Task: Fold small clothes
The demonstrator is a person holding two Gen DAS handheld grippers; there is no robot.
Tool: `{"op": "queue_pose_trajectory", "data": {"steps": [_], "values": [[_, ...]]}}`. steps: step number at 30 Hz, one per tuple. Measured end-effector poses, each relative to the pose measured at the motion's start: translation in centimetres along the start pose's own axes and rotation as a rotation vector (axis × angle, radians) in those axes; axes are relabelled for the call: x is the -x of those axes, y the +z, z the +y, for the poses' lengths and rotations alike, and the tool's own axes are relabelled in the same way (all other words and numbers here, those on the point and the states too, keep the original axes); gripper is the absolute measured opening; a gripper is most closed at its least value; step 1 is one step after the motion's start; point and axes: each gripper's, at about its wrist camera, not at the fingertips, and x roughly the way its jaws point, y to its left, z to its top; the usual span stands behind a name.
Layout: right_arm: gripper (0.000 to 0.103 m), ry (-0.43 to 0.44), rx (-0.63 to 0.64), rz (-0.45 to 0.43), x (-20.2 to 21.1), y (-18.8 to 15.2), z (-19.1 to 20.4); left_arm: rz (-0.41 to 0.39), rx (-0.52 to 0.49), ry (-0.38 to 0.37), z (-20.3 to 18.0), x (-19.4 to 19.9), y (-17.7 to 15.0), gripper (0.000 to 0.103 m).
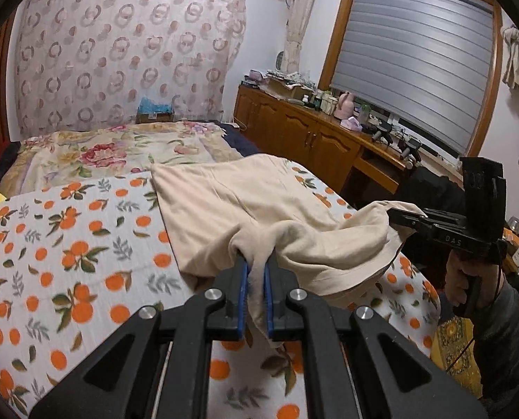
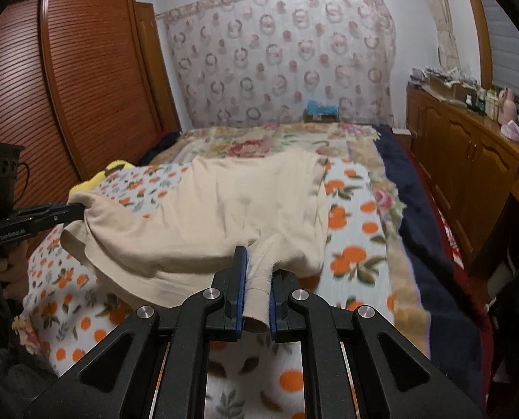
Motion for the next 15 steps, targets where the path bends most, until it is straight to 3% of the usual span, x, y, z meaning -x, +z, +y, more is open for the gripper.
{"op": "queue_pose_trajectory", "data": {"steps": [15], "values": [[0.007,0.033,0.016,-0.006,-3.8,4.0,-1.8,0.016,0.025,0.047,2.7,-3.3,3.4,0.005]]}}
